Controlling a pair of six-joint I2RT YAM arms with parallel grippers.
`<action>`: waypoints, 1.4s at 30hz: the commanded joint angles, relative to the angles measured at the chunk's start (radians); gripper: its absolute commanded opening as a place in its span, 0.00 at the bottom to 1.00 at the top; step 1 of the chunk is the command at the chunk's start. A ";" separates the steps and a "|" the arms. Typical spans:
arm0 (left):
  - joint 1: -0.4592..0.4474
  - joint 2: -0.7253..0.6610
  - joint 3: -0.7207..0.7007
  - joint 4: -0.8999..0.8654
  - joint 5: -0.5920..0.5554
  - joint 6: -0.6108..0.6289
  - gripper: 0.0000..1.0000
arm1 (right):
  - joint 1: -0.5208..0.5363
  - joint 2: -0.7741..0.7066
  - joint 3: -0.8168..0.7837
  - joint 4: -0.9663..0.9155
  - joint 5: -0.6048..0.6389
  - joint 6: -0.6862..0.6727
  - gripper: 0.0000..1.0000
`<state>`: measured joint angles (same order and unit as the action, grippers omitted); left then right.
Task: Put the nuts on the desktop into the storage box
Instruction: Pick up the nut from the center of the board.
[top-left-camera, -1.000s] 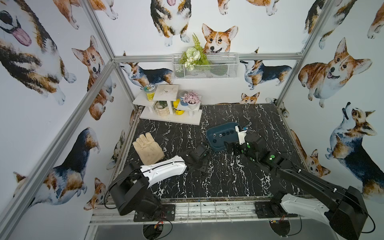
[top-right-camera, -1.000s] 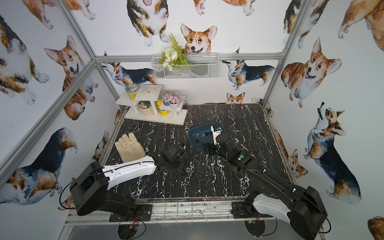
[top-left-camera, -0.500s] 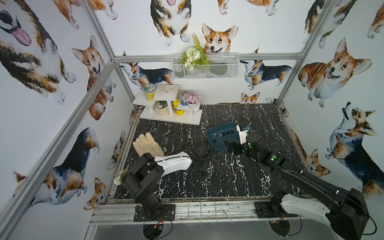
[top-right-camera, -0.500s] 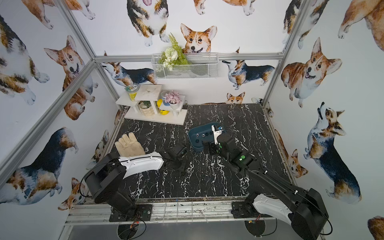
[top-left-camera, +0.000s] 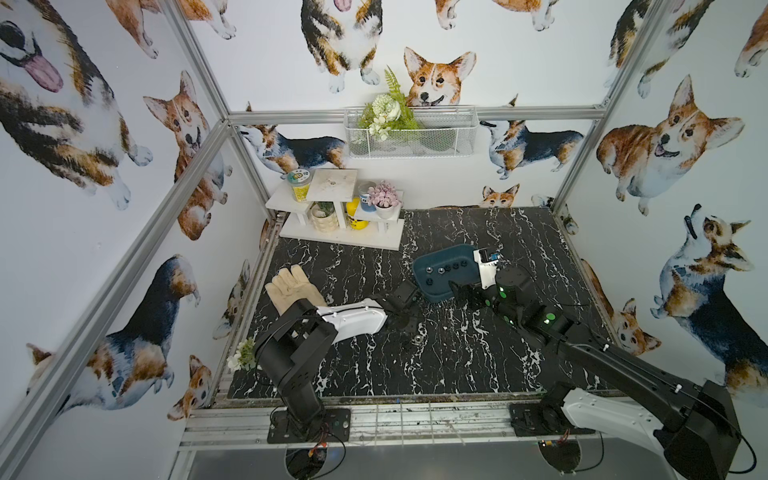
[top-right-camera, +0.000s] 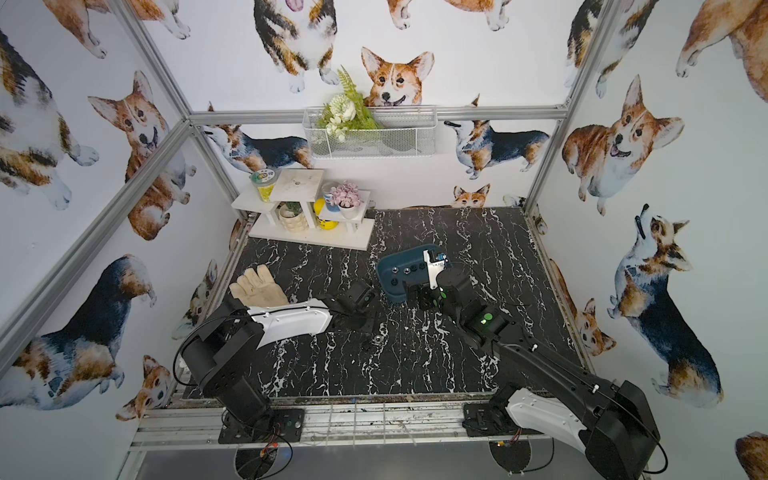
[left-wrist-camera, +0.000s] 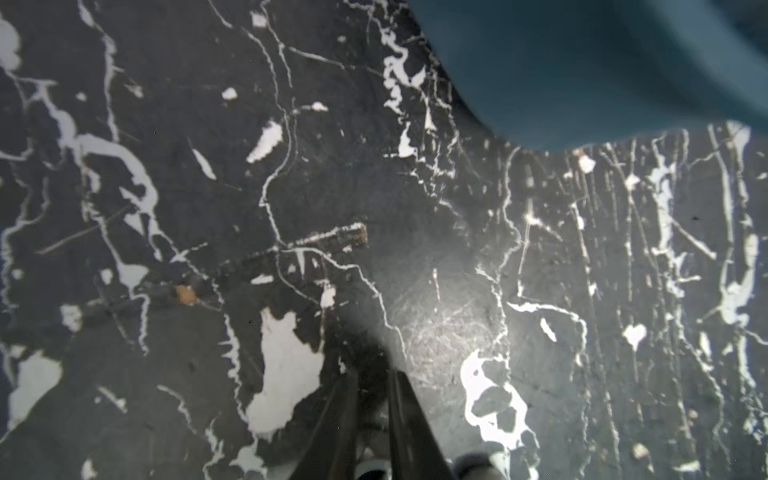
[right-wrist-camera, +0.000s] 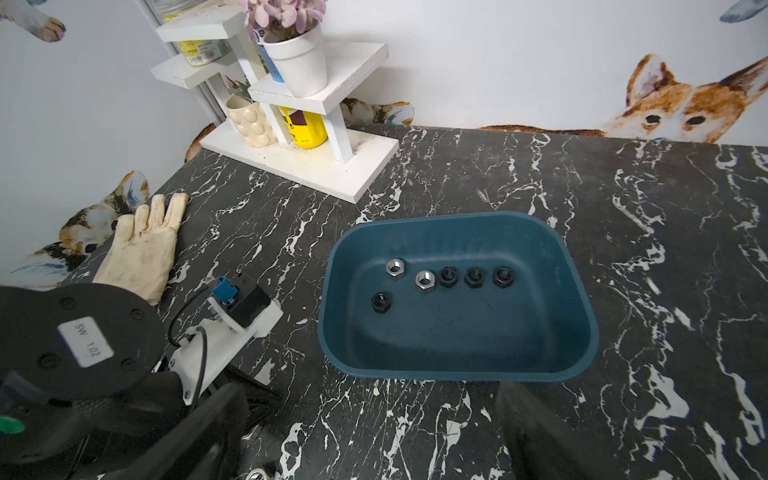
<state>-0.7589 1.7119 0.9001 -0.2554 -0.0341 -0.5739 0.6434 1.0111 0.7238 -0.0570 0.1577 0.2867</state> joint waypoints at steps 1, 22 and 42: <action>0.001 -0.009 -0.011 -0.138 0.044 -0.002 0.28 | 0.002 -0.020 -0.010 0.078 -0.016 0.001 1.00; -0.008 0.003 -0.031 -0.155 0.043 -0.018 0.34 | 0.002 0.002 0.007 0.068 -0.042 0.001 1.00; -0.026 -0.015 0.000 -0.266 0.003 -0.034 0.38 | 0.002 0.015 0.002 0.086 -0.056 -0.020 1.00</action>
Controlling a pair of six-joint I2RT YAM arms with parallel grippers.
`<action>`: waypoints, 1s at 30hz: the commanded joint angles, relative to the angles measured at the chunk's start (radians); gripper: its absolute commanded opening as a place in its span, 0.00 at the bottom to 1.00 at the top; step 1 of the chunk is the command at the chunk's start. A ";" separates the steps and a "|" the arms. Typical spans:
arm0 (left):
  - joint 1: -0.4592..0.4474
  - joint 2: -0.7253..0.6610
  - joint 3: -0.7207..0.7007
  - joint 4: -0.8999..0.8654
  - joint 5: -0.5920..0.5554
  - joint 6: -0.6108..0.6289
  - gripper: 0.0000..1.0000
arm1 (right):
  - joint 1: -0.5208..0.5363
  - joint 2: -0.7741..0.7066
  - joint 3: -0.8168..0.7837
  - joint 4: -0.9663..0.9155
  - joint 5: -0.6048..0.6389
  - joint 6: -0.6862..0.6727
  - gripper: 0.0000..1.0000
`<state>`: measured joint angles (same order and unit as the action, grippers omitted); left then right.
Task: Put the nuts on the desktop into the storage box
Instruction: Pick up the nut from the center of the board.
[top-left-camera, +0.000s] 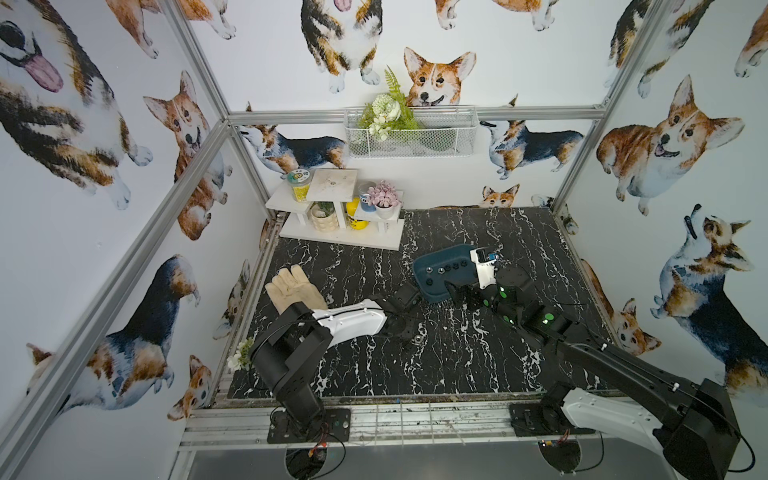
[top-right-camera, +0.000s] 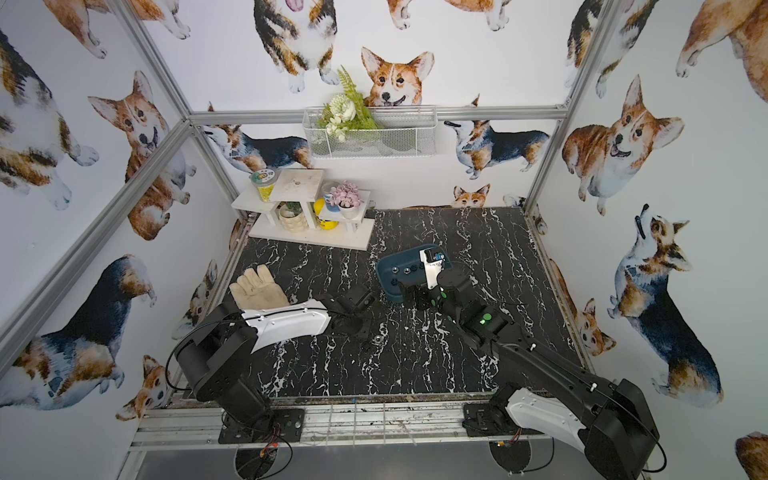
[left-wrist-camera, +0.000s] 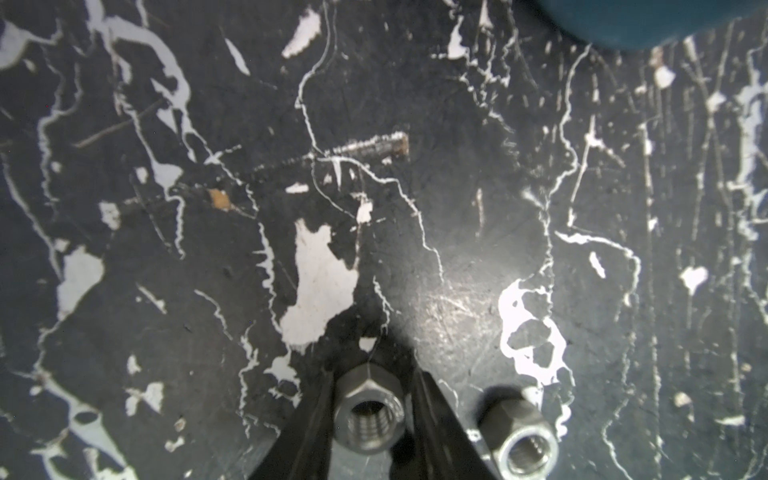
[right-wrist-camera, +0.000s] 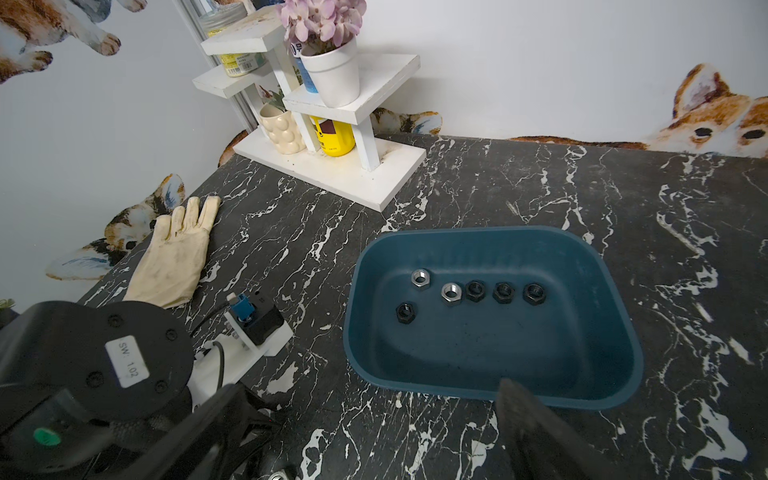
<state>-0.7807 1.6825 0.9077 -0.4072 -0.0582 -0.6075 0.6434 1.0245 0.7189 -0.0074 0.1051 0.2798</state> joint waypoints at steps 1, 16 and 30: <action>-0.005 0.016 -0.005 -0.121 0.021 0.001 0.38 | 0.002 0.002 0.007 0.033 0.000 -0.013 1.00; -0.015 0.021 -0.019 -0.115 0.011 -0.001 0.36 | 0.002 0.018 0.010 0.021 -0.006 0.007 1.00; 0.000 0.044 0.000 -0.056 0.057 0.027 0.20 | 0.002 -0.039 -0.027 0.077 -0.074 -0.025 1.00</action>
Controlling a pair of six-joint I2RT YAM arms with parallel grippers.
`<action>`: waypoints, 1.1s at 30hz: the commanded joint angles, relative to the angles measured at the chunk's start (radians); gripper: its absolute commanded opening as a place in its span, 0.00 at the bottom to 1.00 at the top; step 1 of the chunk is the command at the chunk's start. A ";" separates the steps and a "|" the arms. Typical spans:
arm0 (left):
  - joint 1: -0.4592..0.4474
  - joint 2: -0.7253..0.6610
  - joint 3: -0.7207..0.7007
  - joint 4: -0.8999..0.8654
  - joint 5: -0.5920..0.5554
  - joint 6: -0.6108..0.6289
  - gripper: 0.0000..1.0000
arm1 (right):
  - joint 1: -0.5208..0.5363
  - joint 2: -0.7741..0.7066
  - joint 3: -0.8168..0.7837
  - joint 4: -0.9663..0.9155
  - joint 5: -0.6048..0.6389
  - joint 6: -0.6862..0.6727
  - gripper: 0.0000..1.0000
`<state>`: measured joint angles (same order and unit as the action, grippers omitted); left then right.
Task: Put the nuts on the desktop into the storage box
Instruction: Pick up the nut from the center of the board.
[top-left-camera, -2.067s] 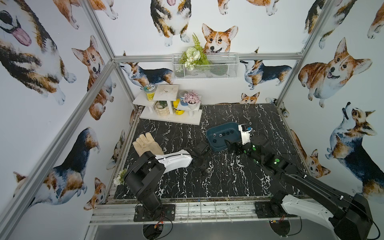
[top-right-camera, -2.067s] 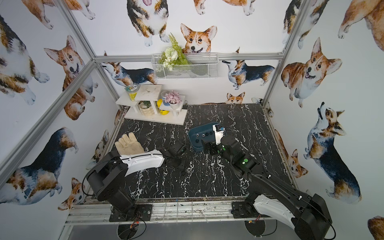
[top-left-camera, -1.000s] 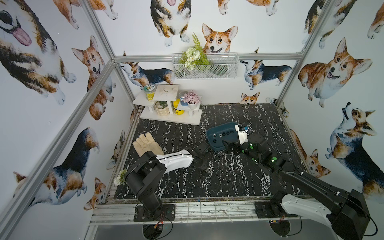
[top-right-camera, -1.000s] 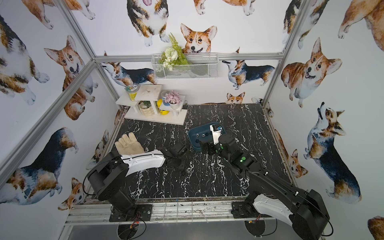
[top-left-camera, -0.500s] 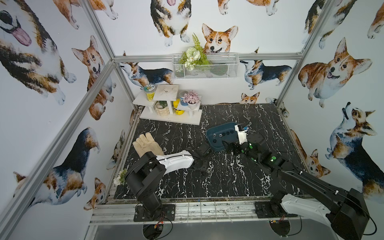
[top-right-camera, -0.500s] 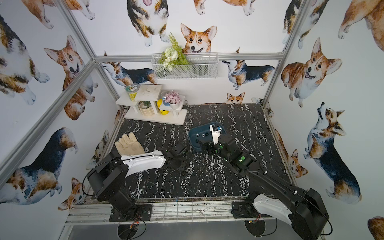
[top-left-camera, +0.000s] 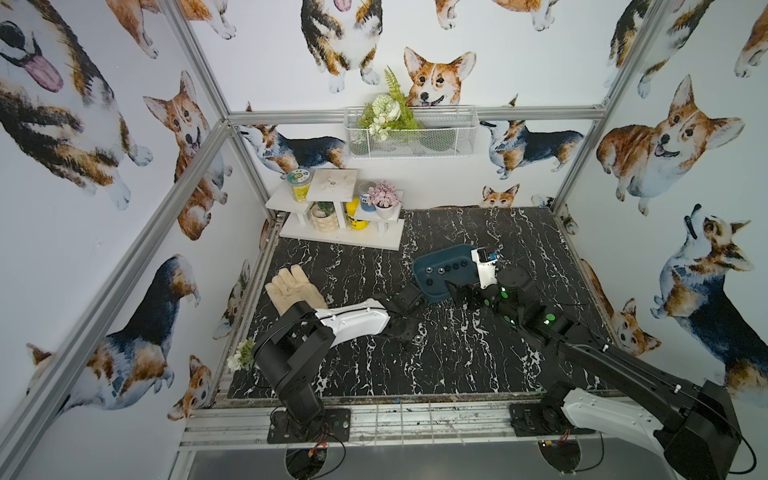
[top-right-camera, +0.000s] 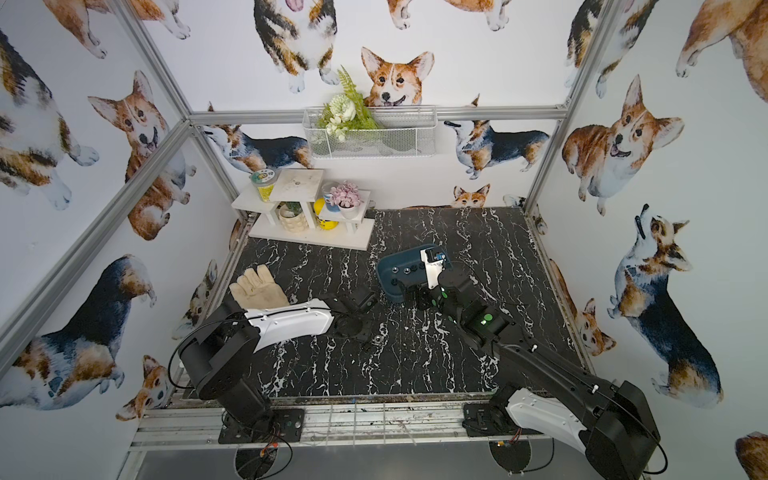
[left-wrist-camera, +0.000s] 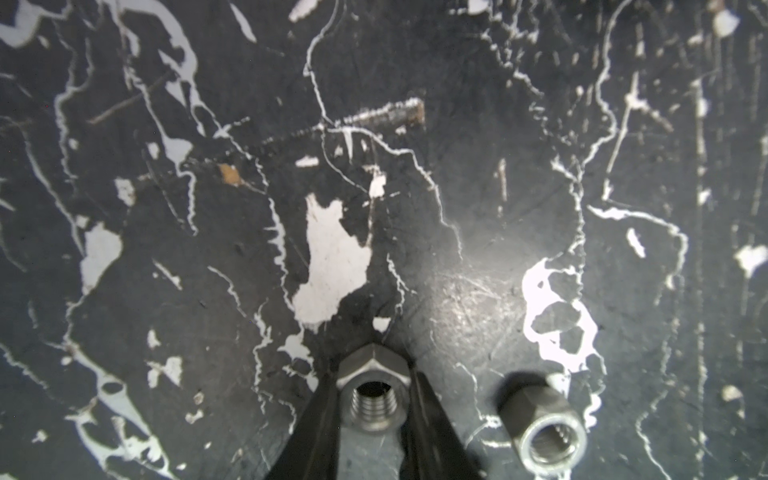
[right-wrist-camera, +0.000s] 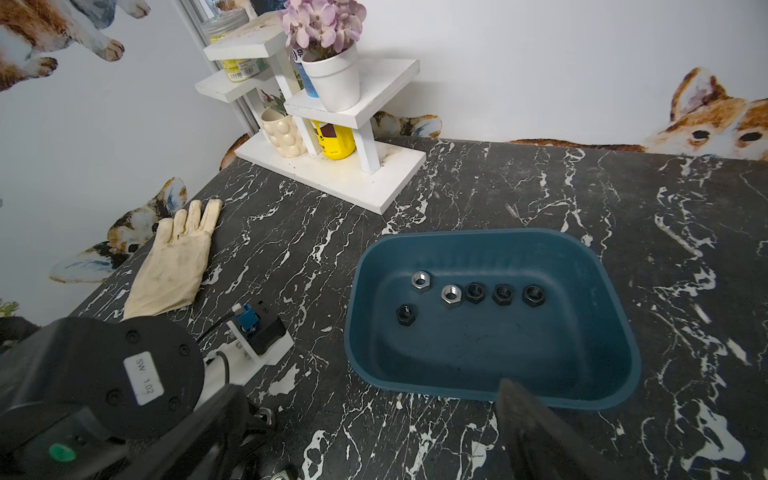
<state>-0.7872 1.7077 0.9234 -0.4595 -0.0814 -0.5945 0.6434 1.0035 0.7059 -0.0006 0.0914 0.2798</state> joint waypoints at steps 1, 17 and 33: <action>0.010 0.008 -0.012 -0.006 0.092 0.021 0.19 | 0.002 -0.036 -0.039 0.110 -0.106 -0.036 1.00; 0.230 -0.362 -0.002 0.152 0.825 0.051 0.19 | 0.080 -0.077 -0.376 0.719 -0.519 -0.362 1.00; 0.230 -0.470 -0.151 0.576 1.087 -0.201 0.19 | 0.113 0.058 -0.443 1.053 -0.455 -0.424 0.80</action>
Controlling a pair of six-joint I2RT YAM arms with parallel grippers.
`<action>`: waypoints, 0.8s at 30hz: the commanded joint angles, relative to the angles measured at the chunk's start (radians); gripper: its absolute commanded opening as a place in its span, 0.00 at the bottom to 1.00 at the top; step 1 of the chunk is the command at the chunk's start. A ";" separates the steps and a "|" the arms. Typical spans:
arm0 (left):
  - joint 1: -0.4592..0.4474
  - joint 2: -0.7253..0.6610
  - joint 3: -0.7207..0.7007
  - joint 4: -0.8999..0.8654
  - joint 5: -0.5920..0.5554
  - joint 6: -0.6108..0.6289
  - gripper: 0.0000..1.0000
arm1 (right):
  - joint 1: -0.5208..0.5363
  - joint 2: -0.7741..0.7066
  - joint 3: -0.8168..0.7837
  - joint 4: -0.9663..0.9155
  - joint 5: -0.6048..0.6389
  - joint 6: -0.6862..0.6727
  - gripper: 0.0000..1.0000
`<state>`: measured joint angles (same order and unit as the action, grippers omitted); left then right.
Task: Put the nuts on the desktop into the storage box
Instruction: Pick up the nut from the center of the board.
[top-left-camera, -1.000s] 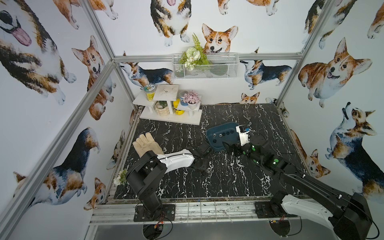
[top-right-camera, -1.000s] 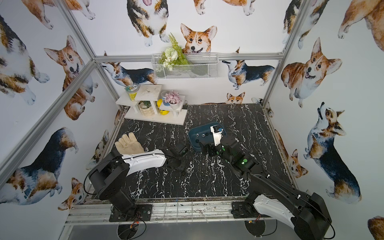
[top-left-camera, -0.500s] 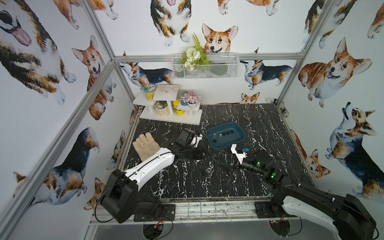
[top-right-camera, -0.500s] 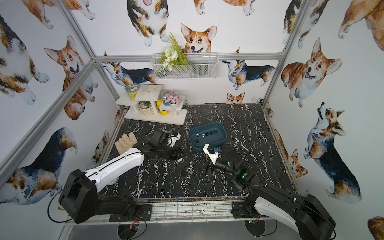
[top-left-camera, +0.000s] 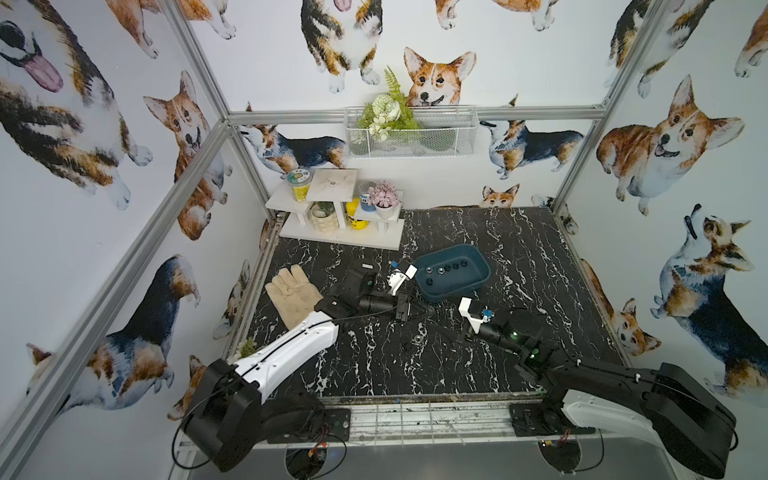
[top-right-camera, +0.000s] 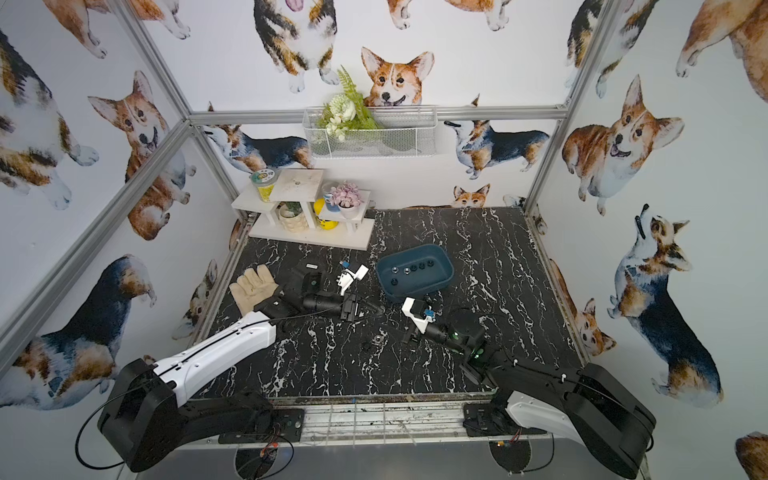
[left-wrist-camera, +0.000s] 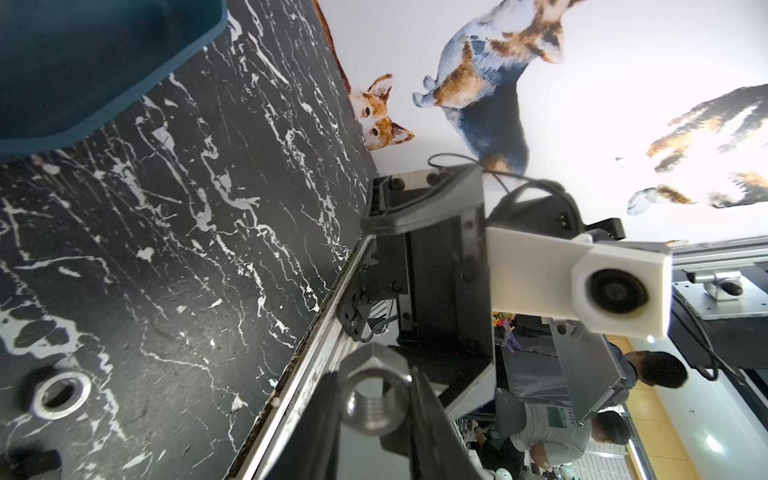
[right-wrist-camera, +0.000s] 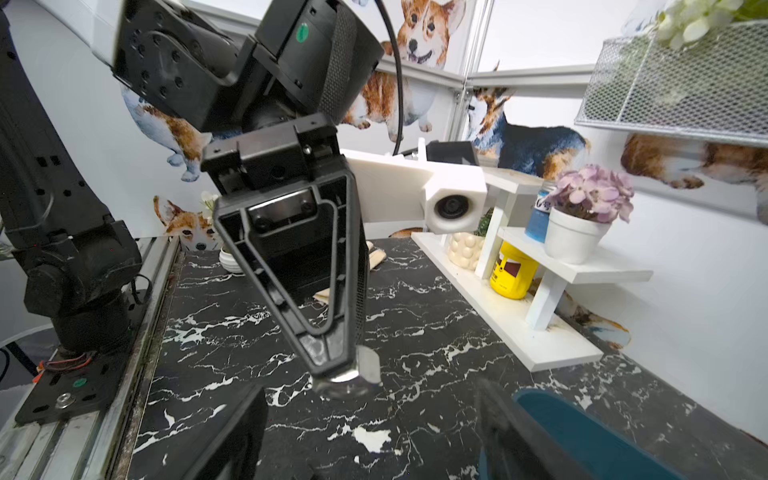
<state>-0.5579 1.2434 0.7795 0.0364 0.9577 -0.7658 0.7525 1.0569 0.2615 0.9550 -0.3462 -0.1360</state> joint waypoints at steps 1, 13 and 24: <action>0.001 -0.003 -0.007 0.086 0.053 -0.034 0.19 | 0.003 0.007 0.003 0.099 -0.020 -0.006 0.78; -0.001 0.008 -0.019 0.136 0.072 -0.079 0.19 | 0.004 0.055 0.044 0.089 -0.044 0.007 0.45; 0.001 0.011 -0.076 0.297 0.119 -0.170 0.36 | 0.004 0.055 0.073 0.025 -0.023 0.020 0.08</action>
<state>-0.5545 1.2503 0.7338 0.2253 1.0061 -0.8951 0.7532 1.1114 0.3138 0.9817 -0.3893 -0.1337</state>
